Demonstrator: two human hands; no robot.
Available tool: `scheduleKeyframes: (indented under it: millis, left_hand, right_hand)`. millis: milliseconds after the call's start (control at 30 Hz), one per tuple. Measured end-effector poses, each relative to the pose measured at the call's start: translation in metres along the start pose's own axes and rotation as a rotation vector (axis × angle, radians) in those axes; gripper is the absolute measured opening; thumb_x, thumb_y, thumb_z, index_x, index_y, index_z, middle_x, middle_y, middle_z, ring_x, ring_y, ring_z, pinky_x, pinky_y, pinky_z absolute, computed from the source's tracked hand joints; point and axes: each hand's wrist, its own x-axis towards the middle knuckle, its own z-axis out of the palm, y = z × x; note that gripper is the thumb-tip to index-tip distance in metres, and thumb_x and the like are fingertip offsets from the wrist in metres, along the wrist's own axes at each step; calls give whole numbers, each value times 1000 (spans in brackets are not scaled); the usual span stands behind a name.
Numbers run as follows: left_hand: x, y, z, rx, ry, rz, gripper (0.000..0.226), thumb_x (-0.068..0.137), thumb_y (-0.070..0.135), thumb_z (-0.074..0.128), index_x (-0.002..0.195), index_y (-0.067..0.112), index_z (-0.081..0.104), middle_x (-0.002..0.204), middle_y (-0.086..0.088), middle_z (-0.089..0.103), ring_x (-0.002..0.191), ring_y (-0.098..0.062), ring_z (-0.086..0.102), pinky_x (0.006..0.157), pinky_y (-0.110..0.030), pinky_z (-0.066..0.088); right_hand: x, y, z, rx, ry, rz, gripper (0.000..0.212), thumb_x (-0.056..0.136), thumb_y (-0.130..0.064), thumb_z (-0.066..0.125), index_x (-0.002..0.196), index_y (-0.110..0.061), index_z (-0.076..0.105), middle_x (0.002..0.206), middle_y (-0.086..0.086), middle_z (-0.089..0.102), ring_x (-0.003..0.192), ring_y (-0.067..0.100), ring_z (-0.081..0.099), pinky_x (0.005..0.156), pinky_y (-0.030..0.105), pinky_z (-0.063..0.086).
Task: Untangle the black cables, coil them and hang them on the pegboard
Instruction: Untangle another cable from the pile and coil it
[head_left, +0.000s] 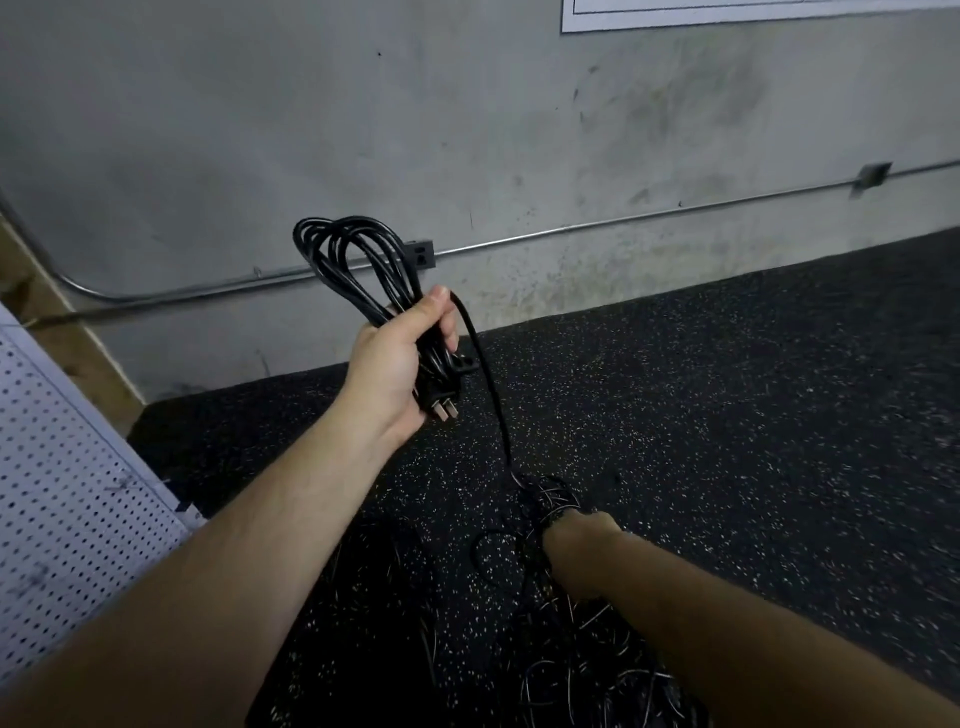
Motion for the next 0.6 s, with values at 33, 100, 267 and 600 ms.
scheduleKeyframes:
  millis: [33, 100, 267, 600]
  left_hand:
    - [2, 3, -1, -8, -10, 7, 16, 93, 30, 70, 79, 21, 71, 74, 3, 59, 67, -12, 54, 71, -28, 46]
    - [4, 8, -3, 50, -44, 20, 19, 95, 32, 68, 78, 22, 69, 75, 3, 58, 69, -12, 54, 75, -29, 46]
    - [-1, 13, -2, 103, -158, 23, 25, 94, 34, 67, 73, 22, 62, 73, 3, 54, 67, -11, 51, 69, -25, 45]
    - [-5, 32, -21, 4, -268, -18, 24, 93, 33, 65, 73, 22, 59, 70, 6, 50, 66, -10, 50, 69, -28, 42]
  right_hand:
    - [-2, 4, -5, 72, -7, 12, 44, 102, -28, 54, 140, -5, 49, 147, 19, 44, 128, 35, 52, 104, 45, 47]
    - [-7, 12, -24, 254, 36, 53, 62, 98, -41, 58, 147, -8, 39, 153, 19, 33, 133, 36, 47, 110, 48, 44]
    - [-15, 26, -78, 960, 466, -61, 85, 88, -43, 75, 155, -27, 26, 156, 1, 36, 140, 23, 39, 111, 38, 39]
    - [1, -1, -76, 1221, 421, -246, 71, 93, -35, 73, 149, -24, 31, 151, 4, 43, 138, 21, 43, 105, 33, 43]
